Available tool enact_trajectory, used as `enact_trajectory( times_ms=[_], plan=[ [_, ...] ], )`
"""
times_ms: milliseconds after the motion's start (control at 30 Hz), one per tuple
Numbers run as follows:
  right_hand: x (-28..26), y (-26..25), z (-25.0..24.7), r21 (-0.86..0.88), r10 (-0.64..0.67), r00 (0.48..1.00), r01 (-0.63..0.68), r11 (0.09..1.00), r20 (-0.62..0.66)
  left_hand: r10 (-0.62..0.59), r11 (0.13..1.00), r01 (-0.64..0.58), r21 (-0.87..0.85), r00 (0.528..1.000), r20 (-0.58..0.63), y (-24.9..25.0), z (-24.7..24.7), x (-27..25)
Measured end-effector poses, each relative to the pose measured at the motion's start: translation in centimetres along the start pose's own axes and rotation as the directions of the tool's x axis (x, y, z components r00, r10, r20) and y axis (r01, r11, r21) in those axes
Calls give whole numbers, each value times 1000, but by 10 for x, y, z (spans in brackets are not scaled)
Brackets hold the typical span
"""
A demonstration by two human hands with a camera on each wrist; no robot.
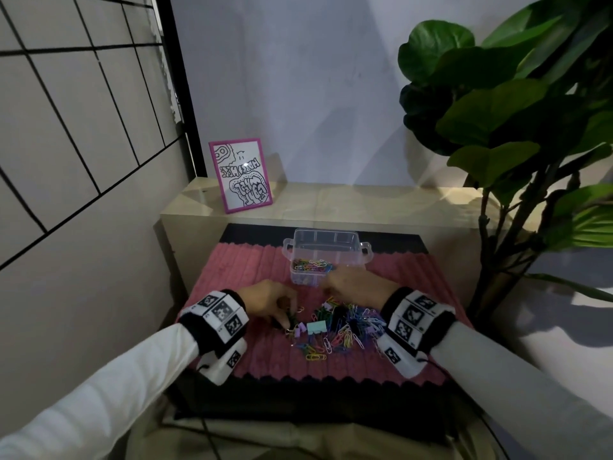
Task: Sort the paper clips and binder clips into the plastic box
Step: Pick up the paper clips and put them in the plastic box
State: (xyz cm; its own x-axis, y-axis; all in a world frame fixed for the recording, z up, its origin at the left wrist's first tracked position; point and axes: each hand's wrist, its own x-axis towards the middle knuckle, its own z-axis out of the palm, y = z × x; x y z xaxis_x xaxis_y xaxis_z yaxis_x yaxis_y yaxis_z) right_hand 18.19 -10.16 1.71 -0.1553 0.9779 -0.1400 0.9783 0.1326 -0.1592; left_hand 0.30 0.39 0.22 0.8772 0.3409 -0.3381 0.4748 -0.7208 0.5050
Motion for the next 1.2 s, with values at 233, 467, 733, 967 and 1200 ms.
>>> enact_trajectory(
  times_ms=[233,467,733,967,1200],
  plan=[
    [2,3,4,63,14,1000,-14,998,8,4,993,6,-122,997,78,-9,-9,-7],
    [-3,21,-13,525,136,991,-113,844,-4,15,919,-10,-393,1000,9,-15,-20,-16],
    [-11,16,-22,842,168,986,-100,530,11,-29,774,-20,-633,997,-67,-10,-21,-16],
    [-4,13,-15,712,171,985,-117,692,-4,-86,718,-36,-695,987,-139,-14,-19,-14],
    [14,12,-27,680,242,960,-85,728,-139,-103,688,-71,-722,976,-193,-17,-22,-16]
  ],
)
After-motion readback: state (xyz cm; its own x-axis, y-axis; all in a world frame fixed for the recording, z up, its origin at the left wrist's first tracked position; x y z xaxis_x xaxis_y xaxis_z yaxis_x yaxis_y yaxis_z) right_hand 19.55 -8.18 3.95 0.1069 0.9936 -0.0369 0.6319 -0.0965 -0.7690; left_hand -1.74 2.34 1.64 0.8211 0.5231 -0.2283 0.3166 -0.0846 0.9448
